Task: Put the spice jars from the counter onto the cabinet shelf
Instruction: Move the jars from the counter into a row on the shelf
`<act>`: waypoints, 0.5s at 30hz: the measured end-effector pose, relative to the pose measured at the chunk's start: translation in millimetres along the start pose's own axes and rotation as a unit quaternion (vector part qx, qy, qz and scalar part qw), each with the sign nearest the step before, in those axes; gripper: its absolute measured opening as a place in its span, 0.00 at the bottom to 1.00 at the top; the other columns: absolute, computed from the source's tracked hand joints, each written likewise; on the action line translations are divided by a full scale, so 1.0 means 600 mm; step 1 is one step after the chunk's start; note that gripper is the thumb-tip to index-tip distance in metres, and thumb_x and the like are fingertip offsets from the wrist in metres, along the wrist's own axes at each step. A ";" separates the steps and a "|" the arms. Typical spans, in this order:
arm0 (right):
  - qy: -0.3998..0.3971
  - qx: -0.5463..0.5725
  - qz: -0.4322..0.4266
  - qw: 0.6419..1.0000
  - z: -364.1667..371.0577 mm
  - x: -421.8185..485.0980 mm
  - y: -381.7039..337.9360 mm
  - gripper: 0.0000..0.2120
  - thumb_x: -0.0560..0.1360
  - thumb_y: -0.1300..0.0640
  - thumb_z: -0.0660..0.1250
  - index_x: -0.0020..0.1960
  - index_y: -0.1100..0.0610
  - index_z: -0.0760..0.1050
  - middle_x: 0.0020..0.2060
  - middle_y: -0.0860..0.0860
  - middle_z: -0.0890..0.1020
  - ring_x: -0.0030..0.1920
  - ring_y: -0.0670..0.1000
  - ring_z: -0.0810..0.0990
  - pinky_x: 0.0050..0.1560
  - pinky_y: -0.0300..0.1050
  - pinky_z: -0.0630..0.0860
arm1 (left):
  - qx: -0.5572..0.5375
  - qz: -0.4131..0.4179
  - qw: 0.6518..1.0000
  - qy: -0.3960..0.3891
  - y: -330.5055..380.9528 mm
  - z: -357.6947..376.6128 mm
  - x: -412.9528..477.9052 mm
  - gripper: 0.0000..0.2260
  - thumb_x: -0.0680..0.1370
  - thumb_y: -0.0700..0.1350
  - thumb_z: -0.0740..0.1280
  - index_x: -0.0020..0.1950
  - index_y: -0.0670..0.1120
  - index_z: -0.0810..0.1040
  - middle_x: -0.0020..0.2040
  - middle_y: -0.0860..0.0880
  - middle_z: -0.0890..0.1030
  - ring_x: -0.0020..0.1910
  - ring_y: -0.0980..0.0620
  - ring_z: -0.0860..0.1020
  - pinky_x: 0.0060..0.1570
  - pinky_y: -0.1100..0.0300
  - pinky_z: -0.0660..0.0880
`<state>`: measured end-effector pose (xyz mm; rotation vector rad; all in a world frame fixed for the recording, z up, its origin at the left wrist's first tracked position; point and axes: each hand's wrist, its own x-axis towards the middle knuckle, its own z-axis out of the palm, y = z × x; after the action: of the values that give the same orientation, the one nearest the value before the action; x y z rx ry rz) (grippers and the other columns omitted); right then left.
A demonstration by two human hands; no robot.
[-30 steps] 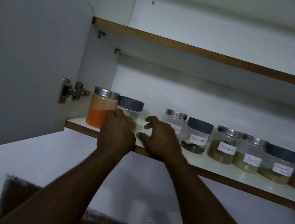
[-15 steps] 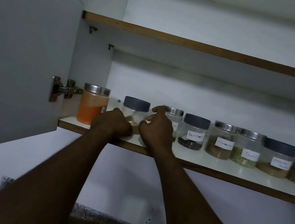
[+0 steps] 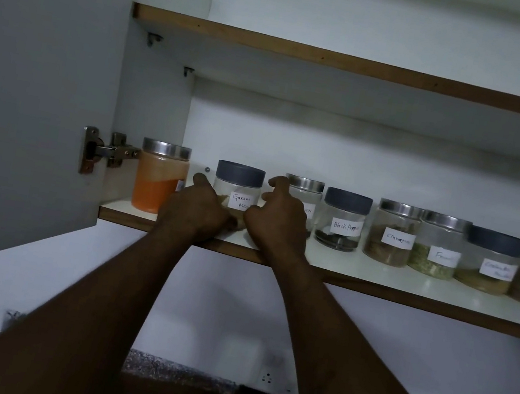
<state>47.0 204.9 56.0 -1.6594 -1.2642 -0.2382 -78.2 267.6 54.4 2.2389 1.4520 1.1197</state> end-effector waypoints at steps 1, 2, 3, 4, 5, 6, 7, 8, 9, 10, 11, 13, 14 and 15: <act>-0.006 -0.006 -0.002 1.000 0.000 -0.002 -0.002 0.31 0.70 0.59 0.72 0.72 0.52 0.68 0.62 0.54 0.82 0.62 0.57 0.80 0.60 0.52 0.79 | 0.009 0.004 1.000 0.013 -0.001 0.002 0.000 0.37 0.70 0.59 0.77 0.69 0.41 0.66 0.60 0.42 0.79 0.59 0.41 0.78 0.55 0.49 0.75; -0.008 -0.010 -0.005 1.000 0.001 -0.003 -0.003 0.31 0.70 0.59 0.72 0.71 0.52 0.68 0.61 0.54 0.83 0.61 0.57 0.80 0.60 0.52 0.79 | 0.021 0.009 0.999 0.025 -0.002 0.004 0.000 0.36 0.70 0.59 0.77 0.67 0.41 0.67 0.60 0.43 0.79 0.58 0.42 0.78 0.53 0.50 0.74; -0.006 -0.013 -0.006 1.000 0.001 -0.004 -0.004 0.30 0.70 0.58 0.71 0.71 0.52 0.70 0.61 0.53 0.83 0.61 0.57 0.81 0.60 0.53 0.79 | 0.034 0.016 0.999 0.032 -0.002 0.005 0.000 0.34 0.70 0.60 0.77 0.66 0.41 0.69 0.60 0.42 0.79 0.58 0.42 0.78 0.53 0.51 0.74; -0.001 -0.015 -0.006 1.000 0.000 -0.005 -0.004 0.28 0.70 0.58 0.71 0.70 0.52 0.71 0.60 0.53 0.83 0.61 0.57 0.81 0.59 0.53 0.80 | 0.047 0.021 0.998 0.034 -0.003 0.006 0.000 0.33 0.71 0.60 0.76 0.66 0.42 0.69 0.61 0.43 0.79 0.59 0.42 0.78 0.54 0.50 0.74; 0.006 -0.018 -0.004 1.000 0.000 -0.006 -0.005 0.27 0.70 0.57 0.70 0.68 0.53 0.72 0.59 0.53 0.84 0.60 0.57 0.81 0.59 0.52 0.80 | 0.061 0.026 0.997 0.030 -0.002 0.006 0.001 0.33 0.72 0.61 0.75 0.67 0.42 0.70 0.62 0.43 0.79 0.60 0.42 0.77 0.55 0.50 0.74; 0.012 -0.021 -0.003 1.000 -0.001 -0.006 -0.005 0.26 0.70 0.56 0.71 0.68 0.53 0.73 0.59 0.54 0.84 0.60 0.57 0.81 0.58 0.51 0.80 | 0.075 0.030 0.996 0.023 -0.001 0.006 0.002 0.32 0.73 0.61 0.74 0.68 0.43 0.70 0.63 0.43 0.79 0.60 0.43 0.77 0.55 0.50 0.74; 0.018 -0.026 -0.001 1.000 0.000 -0.007 -0.006 0.25 0.71 0.55 0.71 0.67 0.54 0.74 0.59 0.54 0.84 0.60 0.58 0.81 0.57 0.49 0.79 | 0.090 0.033 0.995 0.014 -0.001 0.006 0.004 0.31 0.74 0.62 0.72 0.69 0.44 0.71 0.63 0.44 0.79 0.60 0.44 0.78 0.55 0.51 0.74; 0.023 -0.031 -0.001 0.999 0.000 -0.009 -0.006 0.25 0.71 0.54 0.71 0.68 0.54 0.74 0.59 0.54 0.84 0.59 0.58 0.81 0.56 0.48 0.78 | 0.102 0.037 0.994 0.003 0.000 0.006 0.007 0.30 0.75 0.62 0.71 0.69 0.45 0.72 0.64 0.45 0.79 0.60 0.44 0.78 0.54 0.51 0.74; 0.028 -0.036 -0.001 0.999 0.001 -0.009 -0.007 0.26 0.71 0.53 0.71 0.68 0.55 0.74 0.59 0.54 0.84 0.59 0.58 0.81 0.55 0.48 0.77 | 0.109 0.037 0.993 -0.008 0.002 0.007 0.009 0.29 0.75 0.62 0.71 0.69 0.45 0.72 0.63 0.45 0.80 0.60 0.45 0.78 0.54 0.52 0.74; 0.033 -0.041 0.000 0.999 0.001 -0.010 -0.007 0.26 0.72 0.52 0.71 0.68 0.55 0.74 0.59 0.55 0.84 0.59 0.58 0.81 0.54 0.48 0.77 | 0.110 0.036 0.993 -0.017 0.004 0.009 0.012 0.29 0.75 0.62 0.70 0.68 0.46 0.73 0.63 0.46 0.80 0.59 0.45 0.79 0.54 0.52 0.75; 0.038 -0.047 0.001 0.998 0.001 -0.010 -0.008 0.26 0.72 0.51 0.71 0.69 0.55 0.74 0.59 0.55 0.83 0.59 0.58 0.81 0.54 0.49 0.78 | 0.108 0.034 0.993 -0.022 0.005 0.012 0.015 0.28 0.75 0.63 0.70 0.67 0.46 0.73 0.62 0.46 0.81 0.58 0.46 0.79 0.54 0.52 0.75; 0.042 -0.055 0.005 0.998 0.000 -0.011 -0.009 0.27 0.72 0.49 0.71 0.69 0.56 0.73 0.58 0.55 0.83 0.59 0.59 0.81 0.56 0.52 0.80 | 0.109 0.033 0.993 -0.022 0.008 0.019 0.020 0.28 0.74 0.64 0.70 0.66 0.47 0.73 0.60 0.46 0.82 0.55 0.46 0.80 0.50 0.53 0.74; 0.042 -0.056 0.006 0.997 0.000 -0.011 -0.010 0.28 0.72 0.48 0.71 0.69 0.56 0.73 0.58 0.55 0.83 0.59 0.59 0.81 0.57 0.53 0.80 | 0.112 0.036 0.993 -0.022 0.008 0.021 0.023 0.28 0.74 0.64 0.69 0.66 0.47 0.73 0.60 0.46 0.82 0.55 0.46 0.80 0.49 0.54 0.74; 0.043 -0.058 0.010 0.997 -0.001 -0.010 -0.010 0.27 0.72 0.48 0.71 0.69 0.56 0.73 0.58 0.55 0.83 0.59 0.59 0.81 0.57 0.54 0.81 | 0.116 0.040 0.992 -0.025 0.009 0.023 0.026 0.28 0.75 0.64 0.69 0.67 0.48 0.72 0.60 0.47 0.81 0.55 0.46 0.80 0.50 0.53 0.75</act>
<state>39.4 200.5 55.6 -1.7402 -1.1882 -0.3742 -61.4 281.3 55.2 2.4821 1.5547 0.9540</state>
